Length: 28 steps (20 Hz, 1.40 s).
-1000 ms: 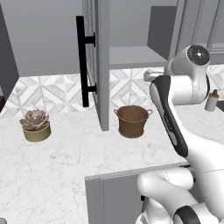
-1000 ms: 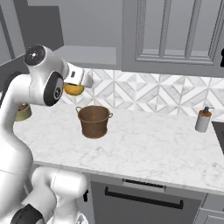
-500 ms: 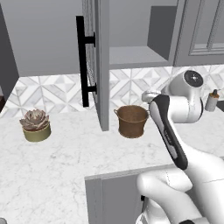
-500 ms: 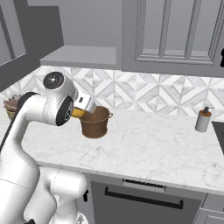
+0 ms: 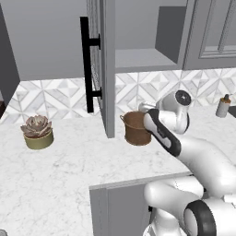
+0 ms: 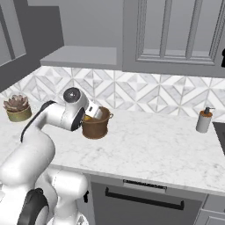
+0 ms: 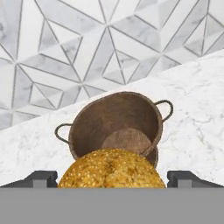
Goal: Open the cabinet, pick up the bread from the cabinet and place it in the basket. Then move the basket to the dining counter.
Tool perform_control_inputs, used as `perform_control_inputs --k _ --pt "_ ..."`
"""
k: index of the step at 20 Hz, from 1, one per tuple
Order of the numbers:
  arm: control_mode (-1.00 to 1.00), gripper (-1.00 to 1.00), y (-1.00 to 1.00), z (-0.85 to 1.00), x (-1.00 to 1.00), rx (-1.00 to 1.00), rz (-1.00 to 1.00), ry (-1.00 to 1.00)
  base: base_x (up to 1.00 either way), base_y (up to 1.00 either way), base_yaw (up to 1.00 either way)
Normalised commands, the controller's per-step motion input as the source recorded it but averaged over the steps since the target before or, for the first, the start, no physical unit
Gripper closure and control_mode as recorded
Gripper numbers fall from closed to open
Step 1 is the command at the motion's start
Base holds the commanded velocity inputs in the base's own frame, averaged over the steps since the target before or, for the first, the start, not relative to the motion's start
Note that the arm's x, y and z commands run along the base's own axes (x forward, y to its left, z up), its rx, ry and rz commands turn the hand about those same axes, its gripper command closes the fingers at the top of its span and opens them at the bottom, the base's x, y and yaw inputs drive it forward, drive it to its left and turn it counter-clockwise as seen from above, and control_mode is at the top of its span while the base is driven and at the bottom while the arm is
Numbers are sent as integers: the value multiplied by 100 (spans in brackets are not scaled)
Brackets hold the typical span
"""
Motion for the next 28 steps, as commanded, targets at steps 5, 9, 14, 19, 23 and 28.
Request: perform_control_inputs --k 5,9,14,19,23,28 --pt "-100 100 20 -23 99 0 -6 6 0 0 0" --pt "-100 100 -3 -12 94 0 -3 12 0 0 0" --pt "-100 100 -14 -20 26 0 -2 14 0 0 0" --pt "-100 100 -1 -38 24 0 -1 12 0 0 0" --pt "-100 100 -3 -22 58 0 0 9 0 0 0" --pt "-100 100 -4 -33 33 0 0 11 0 0 0"
